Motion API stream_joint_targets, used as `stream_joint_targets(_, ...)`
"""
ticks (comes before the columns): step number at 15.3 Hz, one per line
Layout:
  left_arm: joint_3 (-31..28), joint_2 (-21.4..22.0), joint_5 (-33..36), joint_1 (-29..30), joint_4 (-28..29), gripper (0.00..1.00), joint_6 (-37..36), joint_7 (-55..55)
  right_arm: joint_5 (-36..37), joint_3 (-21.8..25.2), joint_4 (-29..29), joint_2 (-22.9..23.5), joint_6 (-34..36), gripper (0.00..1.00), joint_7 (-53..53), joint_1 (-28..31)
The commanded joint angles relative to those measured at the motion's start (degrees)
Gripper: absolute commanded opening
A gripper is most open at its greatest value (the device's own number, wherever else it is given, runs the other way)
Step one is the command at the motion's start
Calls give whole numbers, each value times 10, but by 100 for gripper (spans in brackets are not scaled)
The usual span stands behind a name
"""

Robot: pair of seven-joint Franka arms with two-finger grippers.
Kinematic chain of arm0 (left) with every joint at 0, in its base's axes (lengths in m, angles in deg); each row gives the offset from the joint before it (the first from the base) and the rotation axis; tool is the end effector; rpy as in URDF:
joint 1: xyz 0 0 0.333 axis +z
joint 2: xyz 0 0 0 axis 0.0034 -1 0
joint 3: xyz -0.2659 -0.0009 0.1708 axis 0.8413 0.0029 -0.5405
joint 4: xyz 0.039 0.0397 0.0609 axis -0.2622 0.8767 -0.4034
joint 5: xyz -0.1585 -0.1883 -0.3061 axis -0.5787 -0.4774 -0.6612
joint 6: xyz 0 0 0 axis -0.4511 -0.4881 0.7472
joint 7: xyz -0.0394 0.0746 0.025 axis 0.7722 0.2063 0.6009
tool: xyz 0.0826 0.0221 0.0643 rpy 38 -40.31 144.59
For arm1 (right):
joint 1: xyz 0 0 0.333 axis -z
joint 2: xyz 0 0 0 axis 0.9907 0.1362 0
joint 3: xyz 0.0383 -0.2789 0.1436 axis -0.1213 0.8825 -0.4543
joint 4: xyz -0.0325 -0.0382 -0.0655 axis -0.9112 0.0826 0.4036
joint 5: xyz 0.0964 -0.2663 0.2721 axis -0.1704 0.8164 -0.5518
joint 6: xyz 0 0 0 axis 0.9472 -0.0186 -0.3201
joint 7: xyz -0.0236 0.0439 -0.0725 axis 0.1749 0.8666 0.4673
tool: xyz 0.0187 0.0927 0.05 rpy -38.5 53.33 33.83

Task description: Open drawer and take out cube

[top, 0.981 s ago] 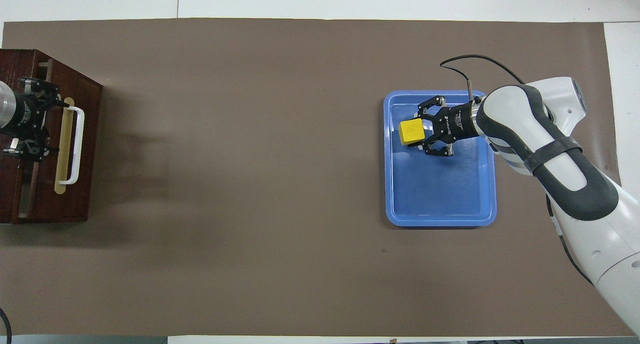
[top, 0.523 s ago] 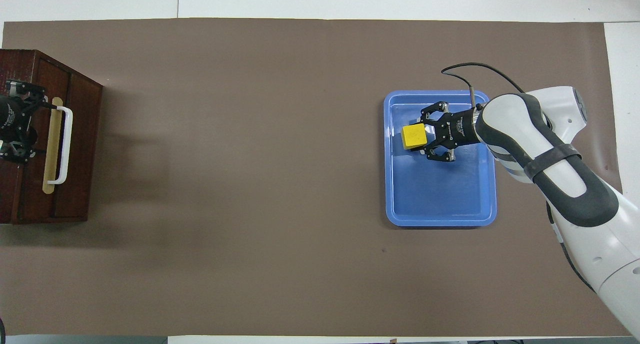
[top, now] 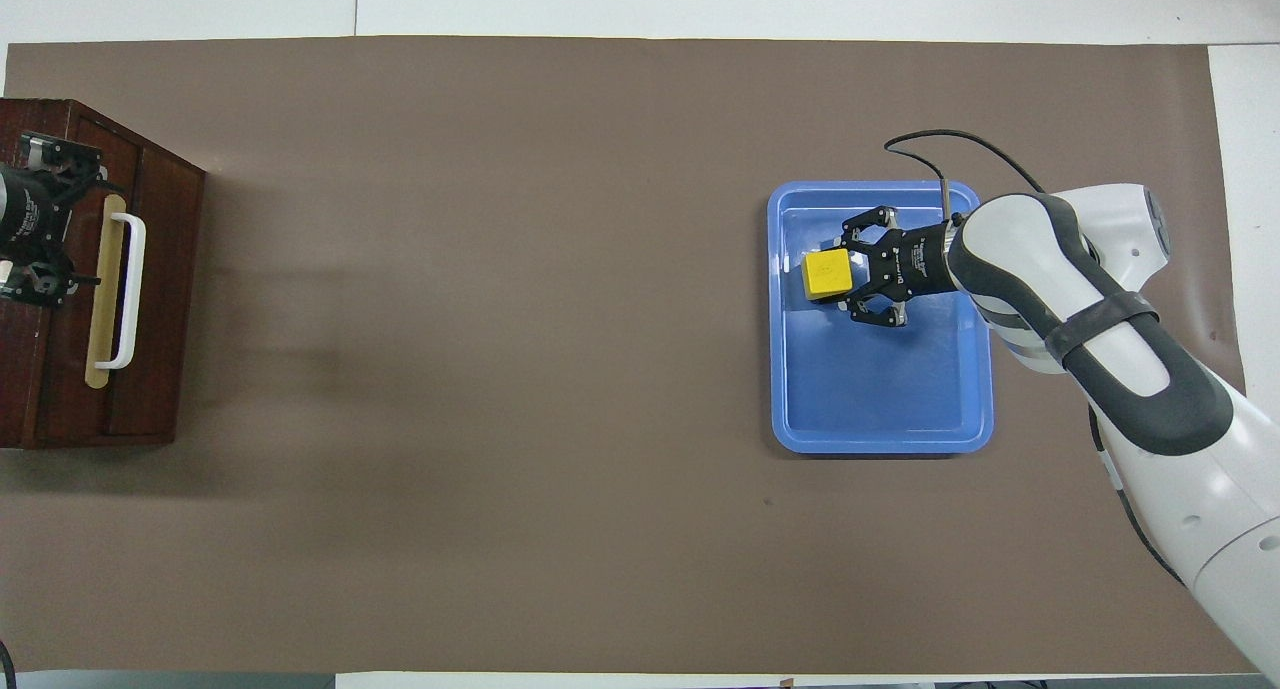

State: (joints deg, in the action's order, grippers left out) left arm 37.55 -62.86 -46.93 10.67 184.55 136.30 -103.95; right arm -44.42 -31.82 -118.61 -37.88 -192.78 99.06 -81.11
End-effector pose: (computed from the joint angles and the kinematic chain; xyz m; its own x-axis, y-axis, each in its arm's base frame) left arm 0.6069 0.0292 0.5110 0.3200 0.9394 0.1233 0.9340 -0.3346 0.1253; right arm 0.6097 0.0628 0.2536 0.0951 -0.7624 -0.6400 -0.9952 -0.0588 -0.0778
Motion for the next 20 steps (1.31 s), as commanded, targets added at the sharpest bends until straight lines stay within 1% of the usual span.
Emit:
stream_joint_targets(1, 4, 27, 3, -15, -18, 100, -11, 8, -19, -6, -26, -19, -19, 49, -22, -2)
stream_joint_targets(2, 5, 29, 1, -20, -20, 100, -16, 12, -19, -6, -25, -19, -18, 59, -21, -2)
stream_joint_targets(3, 5, 33, -1, -30, -22, 100, -17, 18, -19, -6, -24, -19, -17, 67, -21, -2)
stream_joint_targets(4, 4, 37, -1, -43, -23, 100, -18, 36, -18, -6, -23, -19, -16, 81, -20, -2)
stream_joint_targets(5, 4, 40, -1, -49, -23, 100, -29, 69, -18, -6, -22, -19, -14, 85, -20, -2)
stream_joint_targets(7, 4, 45, -1, -62, -28, 100, -54, 155, -18, -5, -18, -19, -9, 85, -18, -1)
stream_joint_targets(9, 9, 49, -1, -66, -37, 100, -96, 260, -18, -5, -11, -19, 0, 85, -9, -1)
stream_joint_targets(11, 16, 59, -4, -67, -42, 100, -125, 367, -15, -4, 14, -20, 27, 85, 19, 0)
stream_joint_targets(13, 21, 66, -31, -68, -37, 100, -134, 434, -3, 1, 48, -22, 64, 85, 59, 2)
stream_joint_targets(16, 26, 85, -34, -85, -17, 100, -175, 524, 59, 1, 73, -61, 110, 88, 88, 6)
stream_joint_targets(17, 26, 88, -34, -85, -14, 100, -197, 562, 77, 1, 78, -75, 122, 99, 93, 6)
stream_joint_targets(19, 25, 90, -35, -79, -15, 100, -221, 637, 115, 0, 80, -115, 144, 100, 89, 10)
stream_joint_targets(20, 24, 90, -36, -76, -15, 100, -221, 648, 125, 1, 87, -130, 166, 100, 88, 16)
